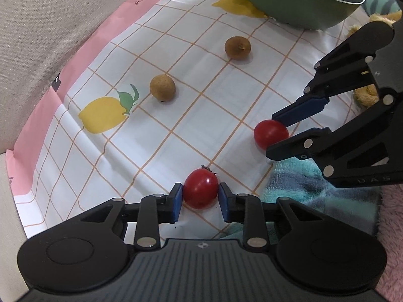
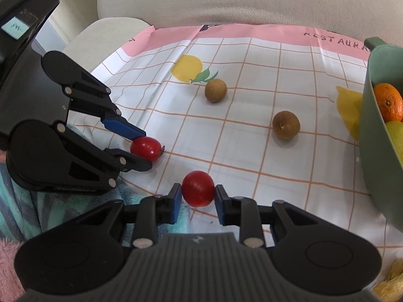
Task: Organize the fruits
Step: 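Grasp a red cherry tomato with the left tool while the right tool grasps another, then carry both cherry tomatoes over the green colander with both tools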
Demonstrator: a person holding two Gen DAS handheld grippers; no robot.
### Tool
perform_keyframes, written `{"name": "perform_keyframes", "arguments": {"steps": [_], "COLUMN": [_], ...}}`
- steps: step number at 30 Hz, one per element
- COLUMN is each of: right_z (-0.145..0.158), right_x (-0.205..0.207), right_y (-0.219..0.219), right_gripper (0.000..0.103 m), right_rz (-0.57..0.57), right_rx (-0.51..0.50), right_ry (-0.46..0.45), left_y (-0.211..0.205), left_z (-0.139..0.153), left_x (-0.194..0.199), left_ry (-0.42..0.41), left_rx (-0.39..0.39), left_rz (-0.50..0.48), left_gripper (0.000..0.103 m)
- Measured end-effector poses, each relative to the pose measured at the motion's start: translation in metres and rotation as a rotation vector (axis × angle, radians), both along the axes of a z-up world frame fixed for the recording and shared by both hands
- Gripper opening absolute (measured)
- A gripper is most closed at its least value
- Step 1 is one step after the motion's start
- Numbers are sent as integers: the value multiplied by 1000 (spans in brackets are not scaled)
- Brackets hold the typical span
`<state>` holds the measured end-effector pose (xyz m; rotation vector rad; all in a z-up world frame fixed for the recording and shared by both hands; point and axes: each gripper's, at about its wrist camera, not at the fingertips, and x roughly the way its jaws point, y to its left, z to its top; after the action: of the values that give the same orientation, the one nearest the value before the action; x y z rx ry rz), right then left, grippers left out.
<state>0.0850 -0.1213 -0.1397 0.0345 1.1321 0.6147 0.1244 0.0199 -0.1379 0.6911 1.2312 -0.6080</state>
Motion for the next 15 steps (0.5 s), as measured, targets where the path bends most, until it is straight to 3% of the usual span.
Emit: {"name": "perform_keyframes", "arguments": {"steps": [8, 15], "right_z": [4, 19], "right_x": [-5, -15], "right_y": [-2, -6], "right_gripper": [25, 25], "right_rz": [-2, 3], "right_rx": [-5, -31], "right_ry": [-25, -89], "left_y": [0, 2], "left_z": [10, 50], "left_x": [-6, -15], "left_ry": [-46, -161], "left_rx": [-42, -148], "left_rz": [102, 195], "left_gripper": [33, 33]}}
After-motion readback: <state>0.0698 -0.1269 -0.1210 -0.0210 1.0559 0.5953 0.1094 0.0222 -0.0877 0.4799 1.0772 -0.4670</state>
